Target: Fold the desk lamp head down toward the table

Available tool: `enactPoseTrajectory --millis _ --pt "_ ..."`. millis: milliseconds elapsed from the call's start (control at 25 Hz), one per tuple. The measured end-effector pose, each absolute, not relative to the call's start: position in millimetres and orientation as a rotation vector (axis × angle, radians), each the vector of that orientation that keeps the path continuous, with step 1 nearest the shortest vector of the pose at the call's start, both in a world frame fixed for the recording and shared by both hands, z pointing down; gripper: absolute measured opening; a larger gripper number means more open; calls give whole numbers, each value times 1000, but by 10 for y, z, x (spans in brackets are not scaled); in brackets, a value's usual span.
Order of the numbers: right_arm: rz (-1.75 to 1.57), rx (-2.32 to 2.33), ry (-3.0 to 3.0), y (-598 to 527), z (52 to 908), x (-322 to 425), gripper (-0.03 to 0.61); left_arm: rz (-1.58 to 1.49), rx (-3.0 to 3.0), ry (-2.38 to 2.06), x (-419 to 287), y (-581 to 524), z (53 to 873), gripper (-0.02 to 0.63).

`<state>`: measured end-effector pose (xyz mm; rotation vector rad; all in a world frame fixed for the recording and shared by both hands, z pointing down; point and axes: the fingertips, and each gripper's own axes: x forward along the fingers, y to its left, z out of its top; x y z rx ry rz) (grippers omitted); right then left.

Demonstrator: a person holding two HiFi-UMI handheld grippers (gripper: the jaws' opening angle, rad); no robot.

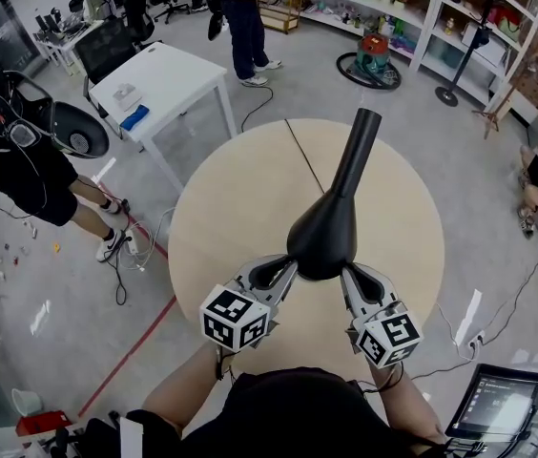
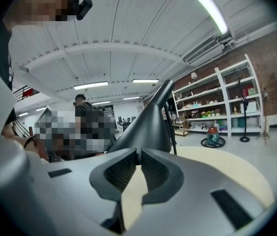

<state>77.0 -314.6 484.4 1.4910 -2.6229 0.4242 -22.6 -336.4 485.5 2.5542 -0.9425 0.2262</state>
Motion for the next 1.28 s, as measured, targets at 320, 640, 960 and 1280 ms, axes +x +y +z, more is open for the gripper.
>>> enactPoseTrajectory --millis 320,640,960,1280 --pt "453 1493 -2618 -3191 4937 780 31 238 2536 -932 -218 -3411 4964 32" --pt "480 1494 -2610 -3218 4996 813 31 251 2520 -922 -184 -3436 5043 32" --pt "497 1493 -2599 -3262 5083 786 31 263 2507 -915 -210 -3484 5142 32" --pt "515 1494 -2597 -3257 5110 800 31 224 2483 -944 -206 -3478 5185 32"
